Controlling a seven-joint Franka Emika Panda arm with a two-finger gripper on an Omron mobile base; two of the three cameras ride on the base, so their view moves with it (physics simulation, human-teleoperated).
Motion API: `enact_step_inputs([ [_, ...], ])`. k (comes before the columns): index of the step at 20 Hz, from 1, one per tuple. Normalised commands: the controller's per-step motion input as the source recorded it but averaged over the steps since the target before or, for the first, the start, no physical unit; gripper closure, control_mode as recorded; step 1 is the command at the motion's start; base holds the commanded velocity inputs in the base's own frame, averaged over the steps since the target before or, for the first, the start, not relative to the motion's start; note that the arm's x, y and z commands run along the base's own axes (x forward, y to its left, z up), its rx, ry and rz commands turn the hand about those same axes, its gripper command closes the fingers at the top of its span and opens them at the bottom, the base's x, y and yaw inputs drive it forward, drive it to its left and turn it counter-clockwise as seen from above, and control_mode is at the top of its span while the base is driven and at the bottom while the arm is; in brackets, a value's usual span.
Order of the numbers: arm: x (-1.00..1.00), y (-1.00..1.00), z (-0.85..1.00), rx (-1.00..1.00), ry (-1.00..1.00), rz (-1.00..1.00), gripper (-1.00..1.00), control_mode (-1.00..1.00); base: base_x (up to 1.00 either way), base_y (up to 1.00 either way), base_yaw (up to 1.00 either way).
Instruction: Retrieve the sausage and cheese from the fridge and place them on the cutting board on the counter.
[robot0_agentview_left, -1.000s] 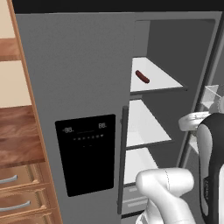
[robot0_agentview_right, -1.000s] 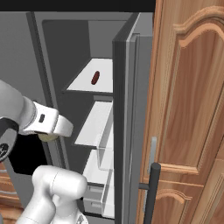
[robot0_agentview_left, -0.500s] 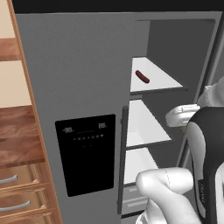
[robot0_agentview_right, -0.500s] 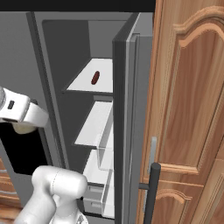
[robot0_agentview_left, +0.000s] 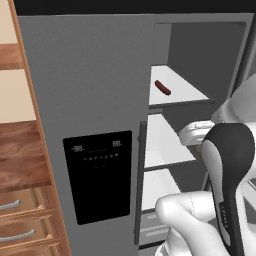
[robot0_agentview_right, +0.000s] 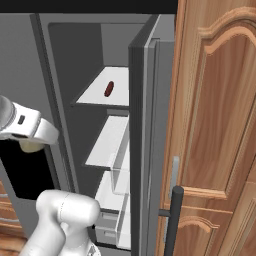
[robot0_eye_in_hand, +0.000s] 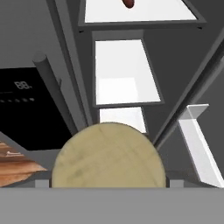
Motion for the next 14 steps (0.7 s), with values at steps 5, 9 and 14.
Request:
enact_step_inputs([
  [5,0.31,0.01,-0.3,0.03,-0.07,0.04,1.0,-1.0,0.0,0.0,0.0],
  [9,0.01,0.0,0.0,0.02,-0.02,0.0,1.0,-1.0,0.0,0.0,0.0],
  [14,0.0,0.02,0.01,0.0,0.0,0.0,1.0,1.0,0.0,0.03,0.0],
])
